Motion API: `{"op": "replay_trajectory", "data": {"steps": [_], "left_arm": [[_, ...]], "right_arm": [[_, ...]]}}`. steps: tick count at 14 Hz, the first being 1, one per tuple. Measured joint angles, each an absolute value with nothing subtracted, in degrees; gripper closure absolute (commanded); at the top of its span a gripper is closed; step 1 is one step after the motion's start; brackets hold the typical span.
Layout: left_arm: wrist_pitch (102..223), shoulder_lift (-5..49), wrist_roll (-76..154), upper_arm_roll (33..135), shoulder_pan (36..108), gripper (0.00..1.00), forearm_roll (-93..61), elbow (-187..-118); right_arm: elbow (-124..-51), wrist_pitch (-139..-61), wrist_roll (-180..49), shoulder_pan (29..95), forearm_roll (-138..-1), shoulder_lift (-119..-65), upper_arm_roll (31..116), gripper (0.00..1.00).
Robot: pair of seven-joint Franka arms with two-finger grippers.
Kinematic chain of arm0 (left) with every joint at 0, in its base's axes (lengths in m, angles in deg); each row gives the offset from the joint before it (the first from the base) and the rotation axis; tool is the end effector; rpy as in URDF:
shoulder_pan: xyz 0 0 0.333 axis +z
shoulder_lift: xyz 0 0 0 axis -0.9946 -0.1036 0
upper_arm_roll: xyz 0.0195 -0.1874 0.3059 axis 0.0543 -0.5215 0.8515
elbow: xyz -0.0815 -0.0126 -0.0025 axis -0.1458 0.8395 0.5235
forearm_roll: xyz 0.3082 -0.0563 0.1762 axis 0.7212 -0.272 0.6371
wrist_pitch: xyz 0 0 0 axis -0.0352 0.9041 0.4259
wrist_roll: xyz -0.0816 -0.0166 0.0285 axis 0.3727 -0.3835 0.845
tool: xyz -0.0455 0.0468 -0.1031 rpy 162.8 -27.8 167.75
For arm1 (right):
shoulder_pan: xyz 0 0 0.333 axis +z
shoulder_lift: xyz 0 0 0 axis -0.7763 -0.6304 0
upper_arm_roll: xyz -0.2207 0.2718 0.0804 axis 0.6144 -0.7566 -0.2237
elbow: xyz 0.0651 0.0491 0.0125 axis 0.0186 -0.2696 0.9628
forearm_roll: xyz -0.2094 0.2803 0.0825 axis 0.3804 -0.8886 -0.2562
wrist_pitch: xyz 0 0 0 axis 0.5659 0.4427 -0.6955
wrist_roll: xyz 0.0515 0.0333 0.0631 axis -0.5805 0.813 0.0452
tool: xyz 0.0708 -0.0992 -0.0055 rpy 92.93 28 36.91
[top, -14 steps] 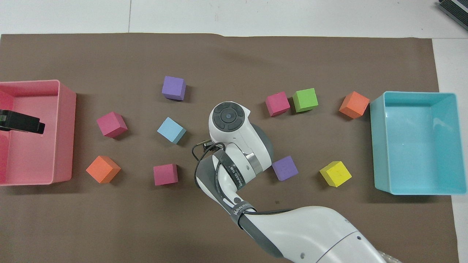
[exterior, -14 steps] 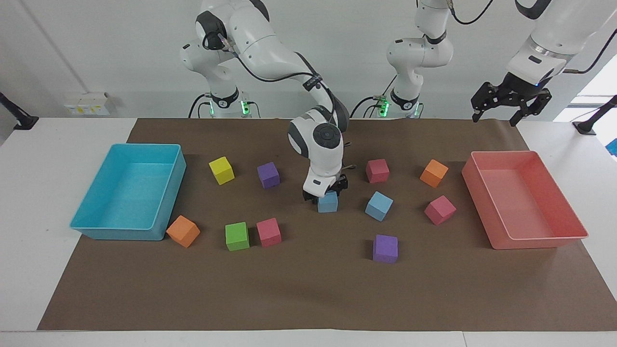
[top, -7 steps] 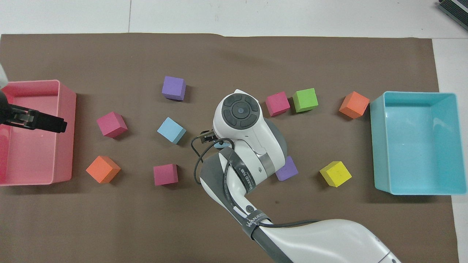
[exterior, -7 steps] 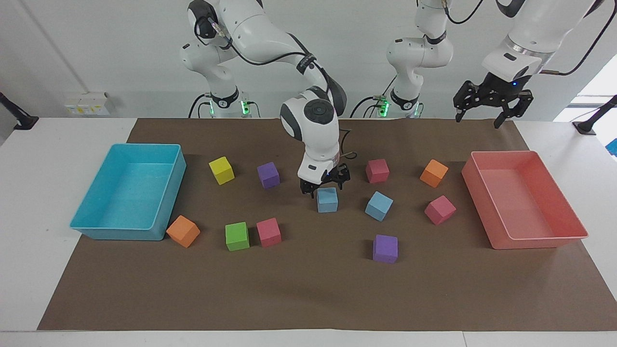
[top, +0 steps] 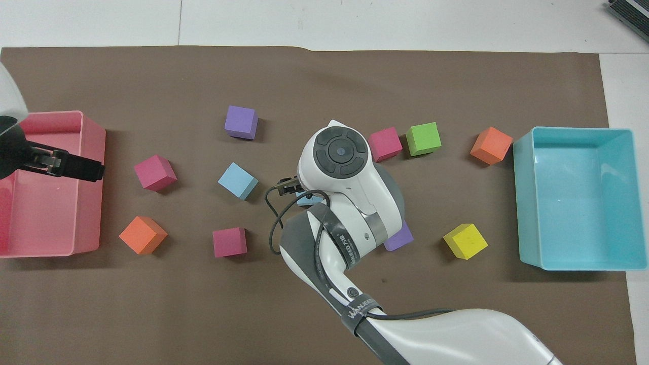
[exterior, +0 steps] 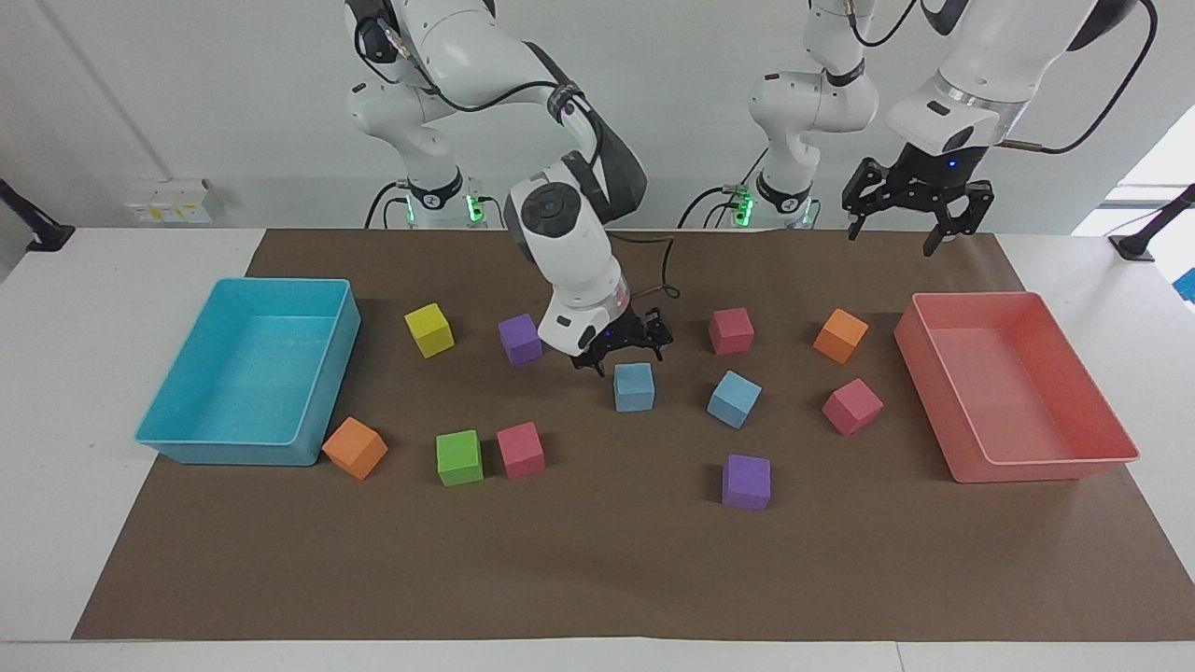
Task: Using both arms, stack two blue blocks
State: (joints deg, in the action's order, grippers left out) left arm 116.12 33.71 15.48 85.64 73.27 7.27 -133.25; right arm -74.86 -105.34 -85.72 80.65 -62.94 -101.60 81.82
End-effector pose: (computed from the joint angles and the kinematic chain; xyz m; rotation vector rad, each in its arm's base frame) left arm 0.5006 -0.1092 0.6778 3.0569 -0.5348 0.1151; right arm 0.5848 0.3512 0.4479 -2.7528 -0.1323 0.0031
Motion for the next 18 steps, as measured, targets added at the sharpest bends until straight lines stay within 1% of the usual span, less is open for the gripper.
{"op": "replay_trajectory", "data": {"steps": [4,5,6,7,8,9,13,16,18], "left_arm": [[122.3,33.2,15.5,85.6,71.7,0.0,7.2,-137.7],[124.3,33.0,15.5,85.6,71.2,0.0,7.2,-139.3],[126.3,32.9,15.5,85.6,70.8,0.0,7.2,-141.0],[128.0,32.7,15.5,85.6,70.6,0.0,7.2,-142.6],[129.3,32.6,15.5,85.6,70.4,0.0,7.2,-144.0],[130.6,32.5,15.5,85.6,70.1,0.0,7.2,-145.3],[133.0,32.0,15.6,85.5,69.7,0.0,7.2,-148.2],[135.4,30.4,15.7,85.6,69.7,0.0,7.2,-148.4],[136.5,29.2,16.1,85.5,69.1,0.0,7.2,-148.6]], "right_arm": [[-76.0,-104.7,-77.2,76.5,-76.0,-101.6,81.8,0.0],[-76.2,-103.4,-74.5,75.2,-80.3,-101.6,81.9,0.05],[-76.5,-102.5,-72.4,74.2,-83.0,-101.5,81.9,0.26],[-76.9,-102.1,-71.1,73.6,-84.3,-101.4,81.9,0.49],[-77.5,-102.1,-69.8,73.3,-85.0,-101.3,81.8,0.73],[-78.4,-102.1,-68.6,73.0,-85.9,-101.2,81.8,1.0],[-83.5,-102.4,-66.3,72.0,-90.0,-99.5,81.9,1.0],[-87.6,-103.2,-61.2,72.0,-93.4,-97.5,81.8,1.0],[-90.3,-104.8,-56.7,72.0,-95.1,-97.2,81.8,1.0]]}}
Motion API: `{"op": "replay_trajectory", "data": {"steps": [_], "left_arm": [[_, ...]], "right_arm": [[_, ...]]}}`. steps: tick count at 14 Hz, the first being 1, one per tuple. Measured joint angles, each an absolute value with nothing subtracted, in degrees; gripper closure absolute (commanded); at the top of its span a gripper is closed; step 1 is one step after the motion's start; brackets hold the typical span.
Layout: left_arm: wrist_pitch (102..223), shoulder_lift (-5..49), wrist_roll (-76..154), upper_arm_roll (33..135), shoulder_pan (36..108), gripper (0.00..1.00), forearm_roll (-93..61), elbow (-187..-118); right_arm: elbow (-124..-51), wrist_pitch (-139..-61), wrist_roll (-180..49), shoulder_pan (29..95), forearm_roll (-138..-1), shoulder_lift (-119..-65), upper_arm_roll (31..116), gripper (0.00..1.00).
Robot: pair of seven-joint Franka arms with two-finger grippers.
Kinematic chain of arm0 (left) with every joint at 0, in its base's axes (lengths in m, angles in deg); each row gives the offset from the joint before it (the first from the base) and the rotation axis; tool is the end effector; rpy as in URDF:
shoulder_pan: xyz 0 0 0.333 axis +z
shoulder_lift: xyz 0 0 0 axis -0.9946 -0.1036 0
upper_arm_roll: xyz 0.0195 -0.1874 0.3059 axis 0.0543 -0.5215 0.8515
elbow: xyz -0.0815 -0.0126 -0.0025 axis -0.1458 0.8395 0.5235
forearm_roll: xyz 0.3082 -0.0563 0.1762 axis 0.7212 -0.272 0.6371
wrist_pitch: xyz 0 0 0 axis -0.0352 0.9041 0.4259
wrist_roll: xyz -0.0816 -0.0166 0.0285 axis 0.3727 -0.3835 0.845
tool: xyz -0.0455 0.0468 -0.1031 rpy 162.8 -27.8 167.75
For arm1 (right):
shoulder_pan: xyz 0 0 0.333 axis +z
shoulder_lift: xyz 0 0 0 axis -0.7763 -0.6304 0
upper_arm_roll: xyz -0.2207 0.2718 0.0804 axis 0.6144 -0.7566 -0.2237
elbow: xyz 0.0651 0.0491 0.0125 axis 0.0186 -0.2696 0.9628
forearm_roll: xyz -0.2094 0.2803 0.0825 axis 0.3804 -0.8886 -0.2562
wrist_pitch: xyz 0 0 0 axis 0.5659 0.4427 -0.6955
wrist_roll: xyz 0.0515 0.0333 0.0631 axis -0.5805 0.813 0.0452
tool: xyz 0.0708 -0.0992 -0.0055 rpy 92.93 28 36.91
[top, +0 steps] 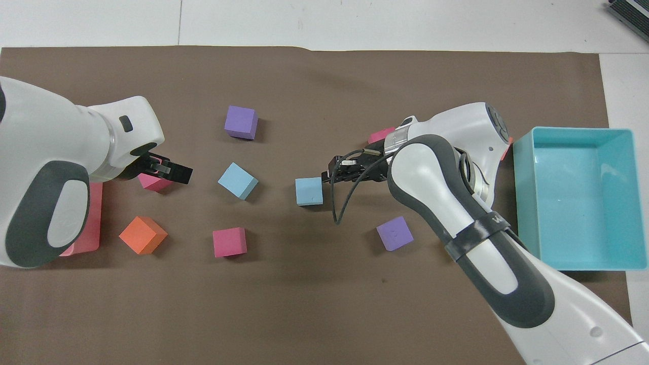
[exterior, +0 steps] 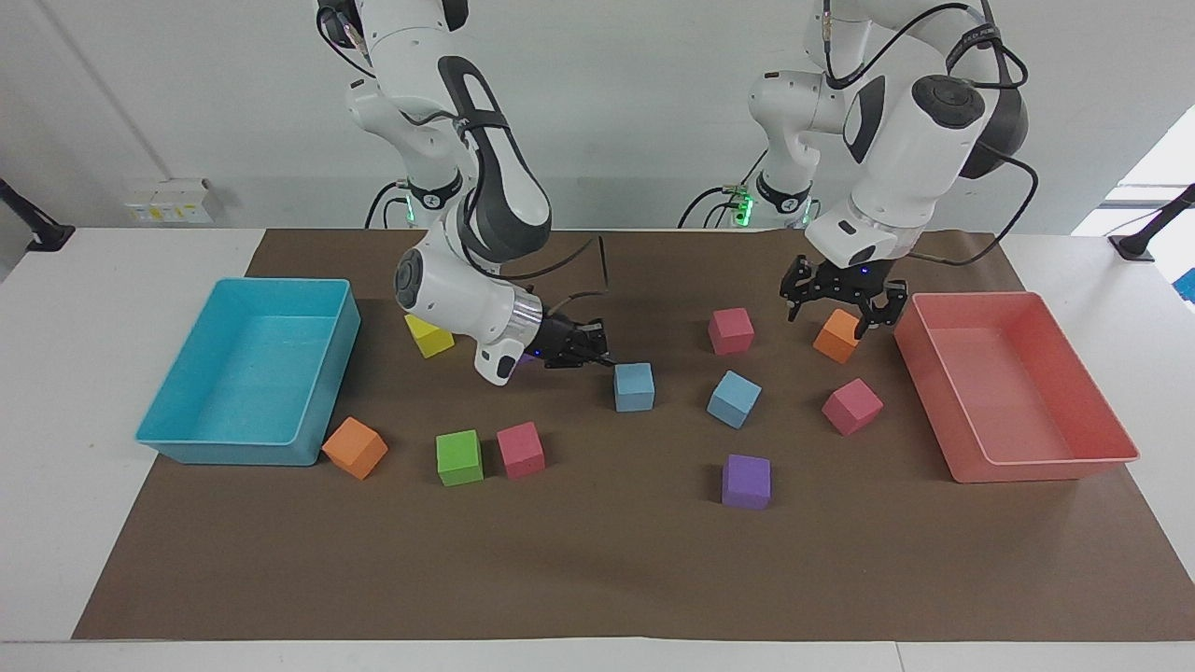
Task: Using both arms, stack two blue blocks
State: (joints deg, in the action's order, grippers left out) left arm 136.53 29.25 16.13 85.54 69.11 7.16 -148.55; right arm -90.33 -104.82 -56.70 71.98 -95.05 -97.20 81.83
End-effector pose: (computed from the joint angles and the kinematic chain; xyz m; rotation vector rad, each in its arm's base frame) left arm 0.5318 -0.1561 0.5497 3.0367 -0.6106 0.1298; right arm 0.5713 0.2621 0.3953 -2.3429 -0.0873 0.1017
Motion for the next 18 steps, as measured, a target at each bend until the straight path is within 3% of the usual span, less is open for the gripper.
{"op": "replay_trajectory", "data": {"steps": [10,18], "left_arm": [[146.4,21.7,15.9,85.3,64.6,0.0,7.2,-150.6],[151.5,20.5,7.3,85.3,60.4,0.0,7.2,-155.6]], "right_arm": [[-96.2,-107.9,-53.3,71.4,-104.4,-98.1,81.9,1.0],[-97.0,-109.9,-54.1,71.1,-108.7,-100.6,81.9,1.0]]}}
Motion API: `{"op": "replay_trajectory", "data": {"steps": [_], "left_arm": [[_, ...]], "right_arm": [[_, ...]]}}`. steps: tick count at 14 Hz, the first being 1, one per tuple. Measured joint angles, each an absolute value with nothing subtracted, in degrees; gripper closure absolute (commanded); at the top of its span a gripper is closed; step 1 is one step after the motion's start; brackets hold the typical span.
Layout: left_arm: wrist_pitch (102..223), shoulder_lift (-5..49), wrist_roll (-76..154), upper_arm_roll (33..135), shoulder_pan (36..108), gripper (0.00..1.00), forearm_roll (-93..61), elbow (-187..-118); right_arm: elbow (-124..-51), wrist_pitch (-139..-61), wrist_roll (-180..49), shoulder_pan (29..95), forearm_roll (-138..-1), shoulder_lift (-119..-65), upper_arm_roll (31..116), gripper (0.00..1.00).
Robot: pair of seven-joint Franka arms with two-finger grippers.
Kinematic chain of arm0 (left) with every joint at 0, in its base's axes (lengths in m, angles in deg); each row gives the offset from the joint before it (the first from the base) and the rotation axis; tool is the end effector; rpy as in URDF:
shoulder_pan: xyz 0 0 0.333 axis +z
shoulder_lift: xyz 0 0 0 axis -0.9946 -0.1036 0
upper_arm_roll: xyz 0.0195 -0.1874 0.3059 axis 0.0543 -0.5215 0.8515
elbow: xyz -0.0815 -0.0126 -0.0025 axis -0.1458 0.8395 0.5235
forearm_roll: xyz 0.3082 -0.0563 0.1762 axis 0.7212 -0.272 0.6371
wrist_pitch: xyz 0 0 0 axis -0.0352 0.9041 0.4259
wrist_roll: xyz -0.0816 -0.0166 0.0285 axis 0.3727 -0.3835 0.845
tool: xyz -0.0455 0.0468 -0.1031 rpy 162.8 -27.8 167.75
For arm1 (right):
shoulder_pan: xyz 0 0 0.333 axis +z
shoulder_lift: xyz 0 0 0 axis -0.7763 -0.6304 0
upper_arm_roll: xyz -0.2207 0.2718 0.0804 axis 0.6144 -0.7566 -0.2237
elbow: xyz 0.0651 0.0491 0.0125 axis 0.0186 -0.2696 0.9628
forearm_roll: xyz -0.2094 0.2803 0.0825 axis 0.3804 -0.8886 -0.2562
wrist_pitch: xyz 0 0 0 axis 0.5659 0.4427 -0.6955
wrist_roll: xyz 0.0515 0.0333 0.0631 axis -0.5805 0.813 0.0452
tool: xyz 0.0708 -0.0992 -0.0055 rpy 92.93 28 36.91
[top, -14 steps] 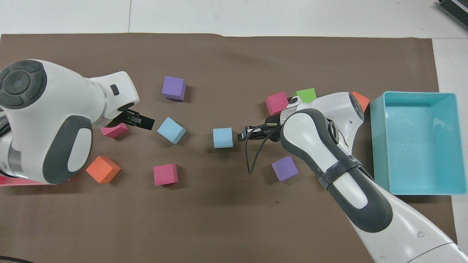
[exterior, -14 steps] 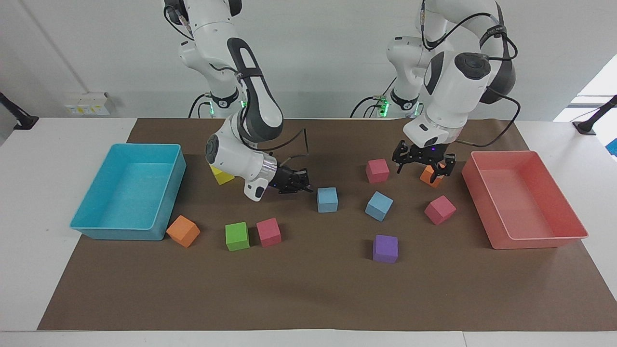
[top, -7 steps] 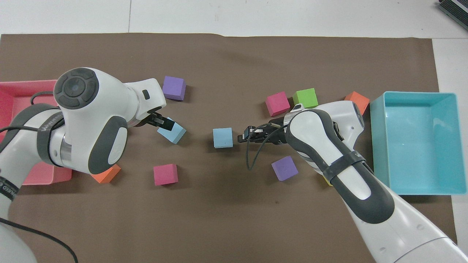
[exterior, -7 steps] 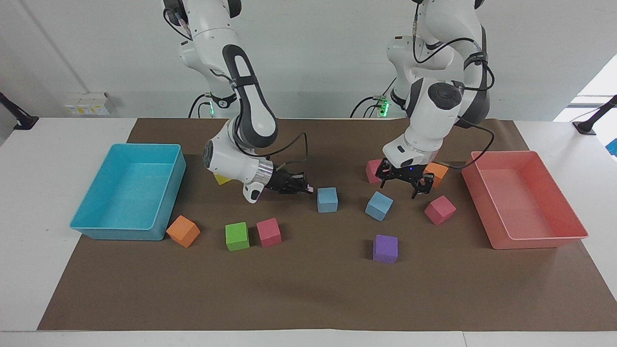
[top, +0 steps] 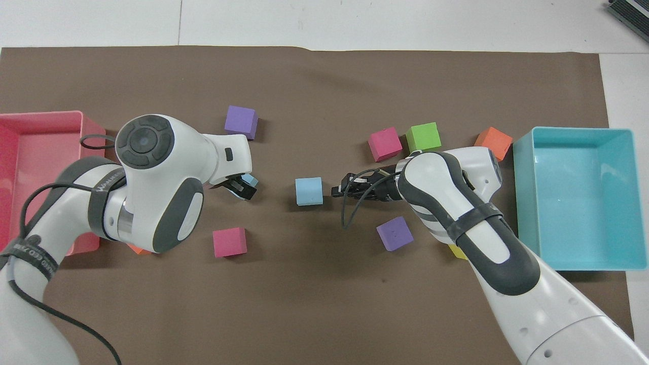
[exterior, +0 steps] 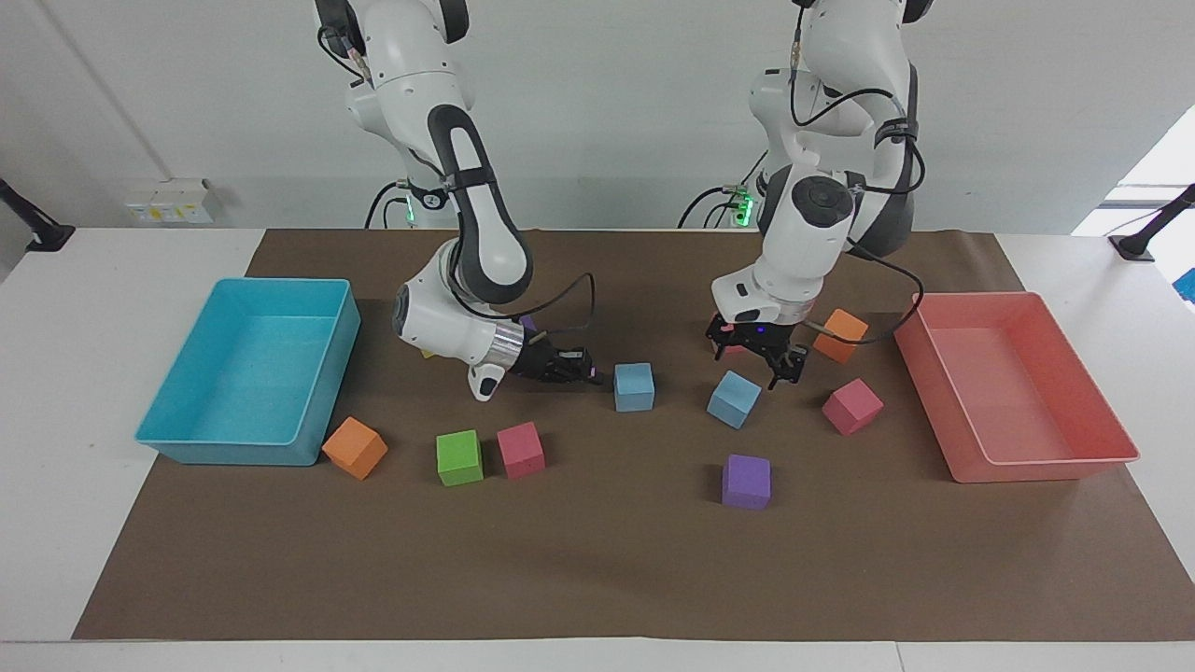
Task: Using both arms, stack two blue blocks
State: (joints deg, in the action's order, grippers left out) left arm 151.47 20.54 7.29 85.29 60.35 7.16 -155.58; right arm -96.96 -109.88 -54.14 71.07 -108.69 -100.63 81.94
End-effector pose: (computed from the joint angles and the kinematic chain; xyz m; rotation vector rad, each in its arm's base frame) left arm 0.5295 -0.2489 0.4332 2.9124 -1.0619 0.1083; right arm 0.5621 0.2410 0.3202 -2.2476 0.2106 0.1521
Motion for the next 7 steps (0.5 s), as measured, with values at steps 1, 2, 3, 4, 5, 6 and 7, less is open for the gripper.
{"op": "replay_trajectory", "data": {"steps": [1,2,3,4,5,6,7], "left_arm": [[152.2,20.1,7.3,85.3,59.9,0.0,7.2,-156.1],[152.7,19.7,7.3,85.3,59.8,0.0,7.2,-156.6],[152.9,19.5,7.3,85.4,59.8,0.0,7.2,-157.1],[152.9,19.5,7.3,85.5,59.8,0.0,7.2,-157.6],[152.9,19.5,7.3,85.6,59.8,0.0,7.2,-158.0],[153.5,19.5,7.3,85.7,59.8,0.0,7.2,-158.6],[154.9,19.5,7.3,85.7,59.8,0.0,7.2,-159.4]], "right_arm": [[-97.0,-110.3,-54.1,71.2,-108.7,-101.0,81.8,1.0],[-96.9,-110.8,-54.1,71.4,-108.7,-101.3,81.8,1.0],[-96.9,-110.9,-54.1,71.5,-108.7,-101.5,81.8,1.0],[-96.9,-110.9,-54.1,71.5,-108.7,-101.6,81.8,1.0],[-96.9,-110.9,-54.1,71.5,-108.7,-101.6,81.8,1.0],[-96.8,-110.9,-54.1,71.5,-108.7,-101.6,81.8,1.0],[-96.8,-110.9,-54.1,71.5,-108.7,-101.6,81.8,1.0]]}}
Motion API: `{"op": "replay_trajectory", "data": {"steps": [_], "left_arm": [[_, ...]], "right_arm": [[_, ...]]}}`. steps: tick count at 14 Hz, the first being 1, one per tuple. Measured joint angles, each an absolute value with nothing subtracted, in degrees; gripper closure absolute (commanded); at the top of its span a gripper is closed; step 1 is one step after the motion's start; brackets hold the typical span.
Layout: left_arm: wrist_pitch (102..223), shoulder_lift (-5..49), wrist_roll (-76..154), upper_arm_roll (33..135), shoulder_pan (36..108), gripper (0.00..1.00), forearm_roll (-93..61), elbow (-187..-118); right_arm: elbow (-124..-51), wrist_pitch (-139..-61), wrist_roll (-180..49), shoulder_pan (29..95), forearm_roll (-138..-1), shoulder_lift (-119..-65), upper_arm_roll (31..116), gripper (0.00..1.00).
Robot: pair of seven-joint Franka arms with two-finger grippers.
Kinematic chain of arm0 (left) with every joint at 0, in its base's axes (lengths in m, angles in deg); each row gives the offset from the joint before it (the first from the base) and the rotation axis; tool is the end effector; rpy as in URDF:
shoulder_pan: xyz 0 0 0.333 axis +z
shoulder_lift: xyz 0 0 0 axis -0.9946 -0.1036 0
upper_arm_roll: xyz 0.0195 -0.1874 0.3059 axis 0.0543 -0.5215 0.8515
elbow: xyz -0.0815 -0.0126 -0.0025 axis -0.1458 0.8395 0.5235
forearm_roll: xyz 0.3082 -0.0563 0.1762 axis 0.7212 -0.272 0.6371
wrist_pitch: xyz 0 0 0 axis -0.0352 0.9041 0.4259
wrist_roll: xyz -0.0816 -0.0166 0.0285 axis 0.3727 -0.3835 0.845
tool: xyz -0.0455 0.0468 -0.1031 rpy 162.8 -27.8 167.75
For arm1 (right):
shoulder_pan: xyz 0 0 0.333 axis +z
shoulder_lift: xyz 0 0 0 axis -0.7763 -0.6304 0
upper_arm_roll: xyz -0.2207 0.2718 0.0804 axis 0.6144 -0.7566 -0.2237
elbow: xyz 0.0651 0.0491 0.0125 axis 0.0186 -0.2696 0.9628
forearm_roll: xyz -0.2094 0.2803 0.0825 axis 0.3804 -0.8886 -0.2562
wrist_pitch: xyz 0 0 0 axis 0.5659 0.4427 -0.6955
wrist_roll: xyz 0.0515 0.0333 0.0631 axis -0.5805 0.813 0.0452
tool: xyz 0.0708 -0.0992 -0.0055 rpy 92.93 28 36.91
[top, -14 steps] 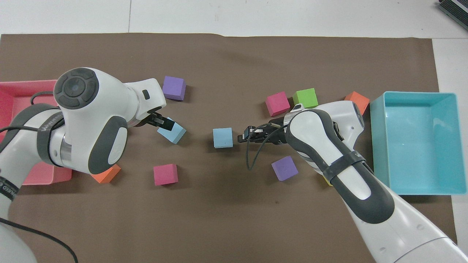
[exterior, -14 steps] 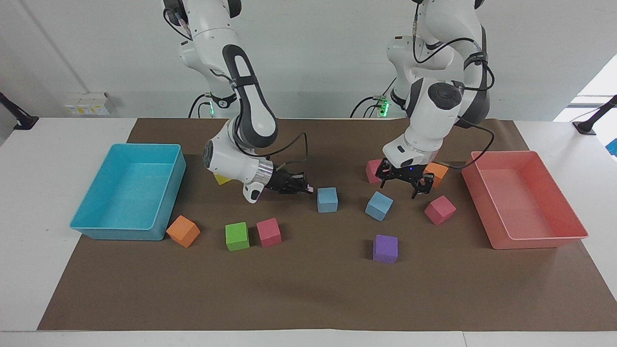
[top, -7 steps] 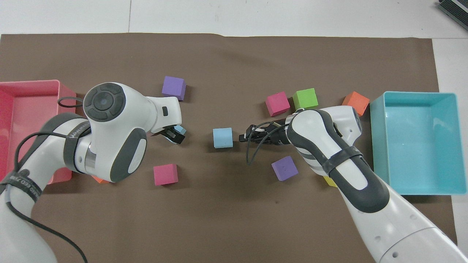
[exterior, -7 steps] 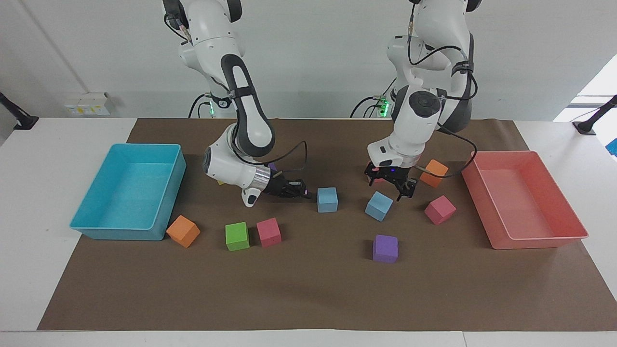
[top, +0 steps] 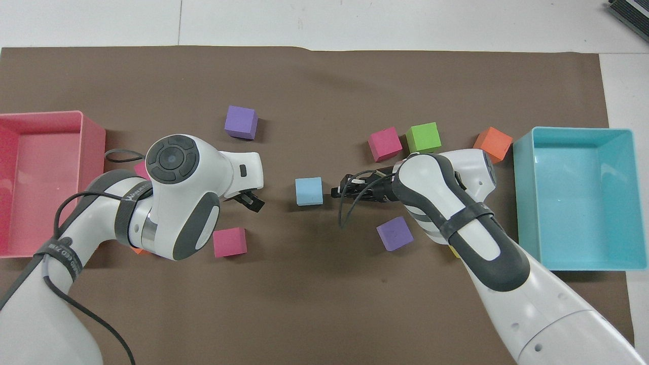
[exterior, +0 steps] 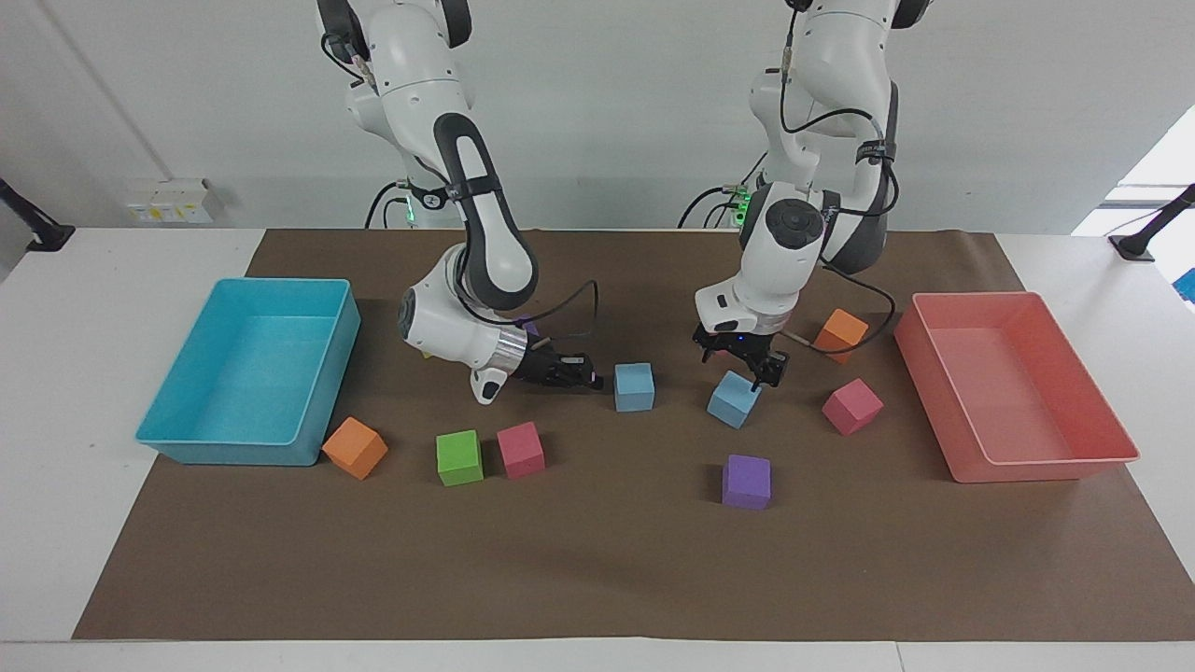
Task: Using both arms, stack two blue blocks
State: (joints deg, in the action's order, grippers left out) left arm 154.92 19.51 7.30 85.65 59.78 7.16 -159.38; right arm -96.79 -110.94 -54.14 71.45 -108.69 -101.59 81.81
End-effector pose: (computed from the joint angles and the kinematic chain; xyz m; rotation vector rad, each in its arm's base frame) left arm 0.5212 -0.2473 0.4000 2.9166 -1.0660 0.0713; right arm 0.5625 0.2442 0.3112 -2.2606 0.2174 0.1527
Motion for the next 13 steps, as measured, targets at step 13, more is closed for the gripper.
{"op": "replay_trajectory", "data": {"steps": [13], "left_arm": [[159.4,19.5,7.3,86.9,59.9,0.0,7.2,-161.2]], "right_arm": [[-96.8,-110.7,-54.1,71.3,-108.7,-101.6,81.8,1.0]]}}
